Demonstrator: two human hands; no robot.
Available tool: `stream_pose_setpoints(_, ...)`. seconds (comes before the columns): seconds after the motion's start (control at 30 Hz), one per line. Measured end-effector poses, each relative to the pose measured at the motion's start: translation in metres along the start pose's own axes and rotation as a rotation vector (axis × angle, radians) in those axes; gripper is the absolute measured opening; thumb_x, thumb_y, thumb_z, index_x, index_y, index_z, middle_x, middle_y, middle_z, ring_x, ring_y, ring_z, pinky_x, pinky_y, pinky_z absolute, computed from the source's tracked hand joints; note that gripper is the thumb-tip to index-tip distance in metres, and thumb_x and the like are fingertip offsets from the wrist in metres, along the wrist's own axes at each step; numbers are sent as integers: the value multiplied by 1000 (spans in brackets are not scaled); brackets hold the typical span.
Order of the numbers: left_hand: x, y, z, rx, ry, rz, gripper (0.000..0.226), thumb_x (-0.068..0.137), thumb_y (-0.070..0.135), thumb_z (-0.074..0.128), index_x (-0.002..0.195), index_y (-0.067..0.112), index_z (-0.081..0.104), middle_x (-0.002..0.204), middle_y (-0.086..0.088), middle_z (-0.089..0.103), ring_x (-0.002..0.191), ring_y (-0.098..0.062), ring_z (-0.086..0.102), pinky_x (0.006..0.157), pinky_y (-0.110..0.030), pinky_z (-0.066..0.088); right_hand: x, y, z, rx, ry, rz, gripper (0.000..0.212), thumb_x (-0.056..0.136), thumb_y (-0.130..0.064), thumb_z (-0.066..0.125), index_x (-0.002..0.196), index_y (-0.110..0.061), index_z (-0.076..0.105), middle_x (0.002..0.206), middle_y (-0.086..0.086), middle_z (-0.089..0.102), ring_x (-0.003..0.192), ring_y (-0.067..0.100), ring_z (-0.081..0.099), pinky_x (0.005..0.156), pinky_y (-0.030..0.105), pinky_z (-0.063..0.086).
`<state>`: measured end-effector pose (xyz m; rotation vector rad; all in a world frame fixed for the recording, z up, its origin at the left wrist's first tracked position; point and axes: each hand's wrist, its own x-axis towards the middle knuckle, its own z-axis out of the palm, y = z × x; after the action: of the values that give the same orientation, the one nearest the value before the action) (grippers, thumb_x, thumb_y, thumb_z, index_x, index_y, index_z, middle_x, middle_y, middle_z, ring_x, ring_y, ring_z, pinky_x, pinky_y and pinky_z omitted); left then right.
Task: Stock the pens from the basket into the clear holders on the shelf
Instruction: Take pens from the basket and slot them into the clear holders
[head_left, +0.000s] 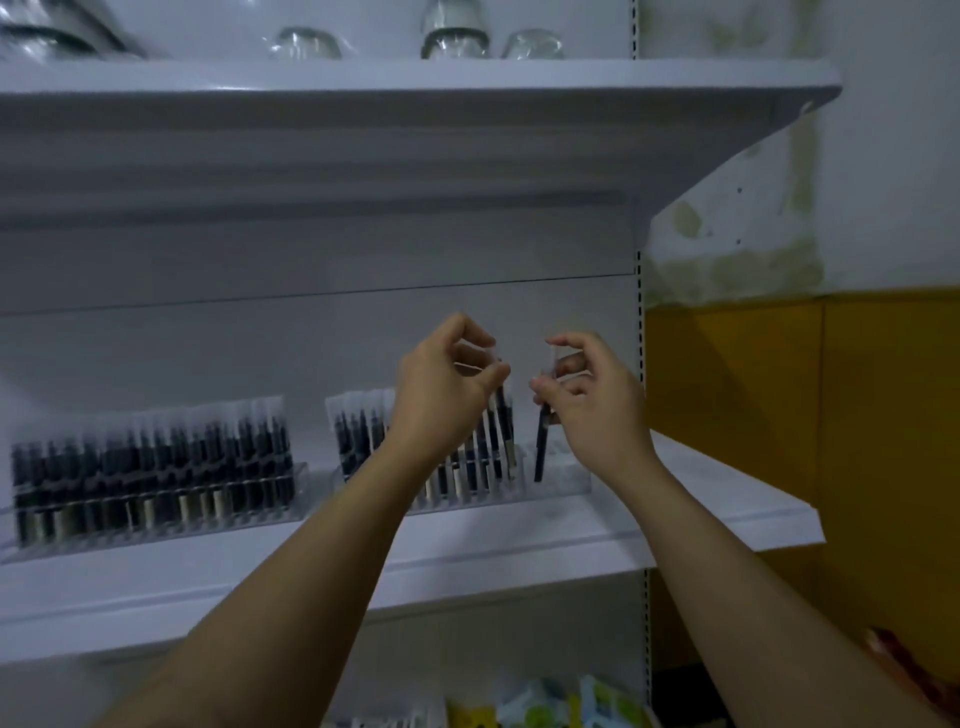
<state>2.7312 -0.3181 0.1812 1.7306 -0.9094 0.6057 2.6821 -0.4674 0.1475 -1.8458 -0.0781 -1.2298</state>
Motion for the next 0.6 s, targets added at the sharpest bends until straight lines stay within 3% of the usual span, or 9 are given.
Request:
stream_pose_setpoints(0.17, 28, -15, 12, 80, 21, 43, 16, 85, 23, 71, 91, 23, 57, 86, 9, 64, 79, 1, 63, 57, -6, 44, 30, 20, 14, -20, 37, -16, 34, 86, -18, 71, 113, -29, 54, 91, -3, 60, 77, 17, 67, 71, 40, 60)
stream_pose_setpoints(0.3, 42, -33, 22, 96, 40, 39, 15, 85, 22, 72, 90, 20, 58, 86, 6, 65, 80, 0, 63, 66, -11, 48, 45, 39, 26, 23, 61, 14, 33, 86, -18, 70, 110, -32, 52, 90, -1, 61, 79, 20, 68, 71, 44, 59)
stream_pose_setpoints(0.6, 49, -64, 33, 112, 77, 29, 13, 88, 24, 69, 94, 21, 58, 85, 8, 66, 78, 0, 64, 67, -17, 53, 57, 68, 45, 72, 111, 45, 35, 85, -14, 71, 113, -28, 56, 88, -7, 58, 81, 19, 66, 73, 43, 59)
